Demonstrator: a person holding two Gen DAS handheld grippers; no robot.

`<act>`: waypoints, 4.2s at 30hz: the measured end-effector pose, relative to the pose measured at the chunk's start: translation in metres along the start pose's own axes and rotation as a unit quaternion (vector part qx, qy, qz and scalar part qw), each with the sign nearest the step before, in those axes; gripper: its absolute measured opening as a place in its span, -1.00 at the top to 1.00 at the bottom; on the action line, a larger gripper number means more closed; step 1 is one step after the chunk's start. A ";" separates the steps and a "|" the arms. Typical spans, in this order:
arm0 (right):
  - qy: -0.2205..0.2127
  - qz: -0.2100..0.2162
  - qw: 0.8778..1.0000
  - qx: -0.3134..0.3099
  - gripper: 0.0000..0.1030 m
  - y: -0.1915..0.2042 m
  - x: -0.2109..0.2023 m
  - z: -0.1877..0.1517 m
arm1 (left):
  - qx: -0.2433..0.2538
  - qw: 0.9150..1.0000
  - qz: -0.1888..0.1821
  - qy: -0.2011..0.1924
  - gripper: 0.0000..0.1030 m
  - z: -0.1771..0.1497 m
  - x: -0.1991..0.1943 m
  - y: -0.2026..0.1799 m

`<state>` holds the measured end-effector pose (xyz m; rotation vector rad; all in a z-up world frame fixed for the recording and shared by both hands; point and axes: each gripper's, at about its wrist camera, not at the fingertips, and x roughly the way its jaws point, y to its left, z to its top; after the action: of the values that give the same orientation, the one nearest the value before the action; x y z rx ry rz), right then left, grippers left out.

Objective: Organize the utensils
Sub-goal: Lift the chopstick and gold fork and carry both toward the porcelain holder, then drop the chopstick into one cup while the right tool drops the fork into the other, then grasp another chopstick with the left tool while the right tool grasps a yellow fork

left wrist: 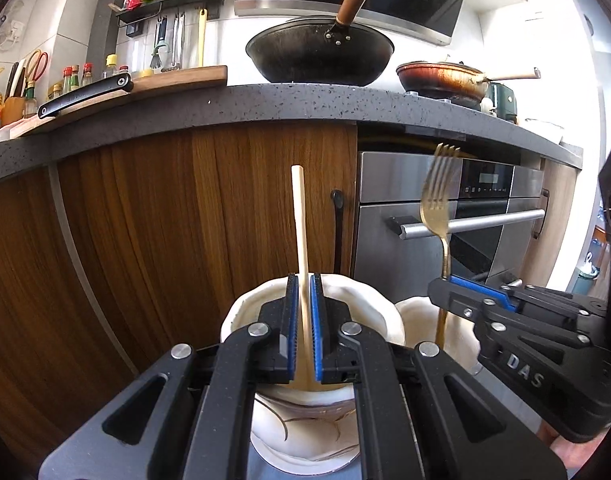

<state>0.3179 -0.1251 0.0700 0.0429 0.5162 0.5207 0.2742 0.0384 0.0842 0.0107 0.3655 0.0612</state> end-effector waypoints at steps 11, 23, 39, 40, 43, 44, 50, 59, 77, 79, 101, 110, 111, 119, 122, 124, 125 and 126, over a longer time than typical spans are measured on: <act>0.000 0.017 1.000 0.010 0.69 -0.006 0.008 -0.004 | -0.001 1.000 -0.003 -0.022 0.03 0.001 -0.012 -0.001; -0.062 0.003 0.998 -0.020 -0.85 -0.002 -0.029 -0.009 | -0.027 0.997 0.014 -0.074 -0.89 0.006 -0.049 0.019; -0.059 -0.089 0.994 -0.019 -0.90 -0.016 -0.056 -0.035 | -0.079 0.994 0.064 -0.037 -0.89 -0.033 -0.074 0.064; -0.061 -0.093 0.993 -0.023 -0.90 -0.015 -0.059 -0.038 | -0.078 0.994 0.062 -0.035 -0.89 -0.036 -0.076 0.064; -0.070 -0.102 0.992 -0.037 -0.90 -0.012 -0.067 -0.045 | -0.071 0.995 0.063 -0.028 -0.89 -0.047 -0.085 0.063; -0.072 -0.106 0.991 -0.042 -0.90 -0.010 -0.071 -0.048 | -0.069 0.995 0.062 -0.023 -0.89 -0.053 -0.089 0.063; -0.059 -0.101 0.993 -0.017 -0.90 -0.019 -0.092 -0.069 | -0.063 0.997 0.049 0.001 -0.89 -0.075 -0.104 0.063; 0.050 -0.087 0.995 0.027 -0.90 -0.039 -0.091 -0.098 | -0.073 0.994 -0.006 0.079 -0.89 -0.097 -0.097 0.060; 0.165 -0.039 0.985 0.045 -0.71 -0.045 -0.081 -0.130 | 0.051 0.971 -0.045 0.227 -0.05 -0.138 -0.055 0.009; 0.173 -0.042 0.983 0.039 -0.52 -0.042 -0.080 -0.133 | 0.052 0.971 -0.048 0.230 -0.05 -0.138 -0.055 0.009; 0.194 -0.052 0.979 -0.046 0.18 -0.012 -0.078 -0.146 | 0.076 0.969 -0.034 0.234 0.68 -0.144 -0.053 0.004; 0.192 -0.047 0.978 -0.060 0.44 -0.009 -0.080 -0.147 | 0.074 0.969 -0.033 0.234 0.68 -0.144 -0.053 0.005; 0.194 -0.046 0.978 -0.060 0.47 -0.010 -0.080 -0.146 | 0.072 0.969 -0.034 0.234 0.68 -0.144 -0.053 0.006; 0.217 -0.065 0.970 -0.086 0.53 -0.012 -0.074 -0.140 | 0.071 0.969 -0.038 0.235 0.71 -0.145 -0.053 0.008; 0.230 -0.070 0.967 -0.087 0.50 -0.012 -0.075 -0.139 | 0.068 0.969 -0.040 0.236 0.72 -0.145 -0.053 0.010; 0.237 -0.070 0.965 -0.084 0.50 -0.012 -0.077 -0.139 | 0.068 0.969 -0.040 0.236 0.72 -0.145 -0.053 0.010; 0.241 -0.066 0.965 -0.080 0.50 -0.012 -0.079 -0.140 | 0.069 0.969 -0.039 0.236 0.72 -0.145 -0.053 0.010; 0.244 -0.060 0.965 -0.076 0.49 -0.012 -0.081 -0.141 | 0.070 0.969 -0.039 0.236 0.71 -0.145 -0.053 0.010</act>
<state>0.1957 -0.1877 -0.0176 -0.2697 0.9530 0.4494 0.1720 0.0454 -0.0324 0.1231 0.8451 -0.0412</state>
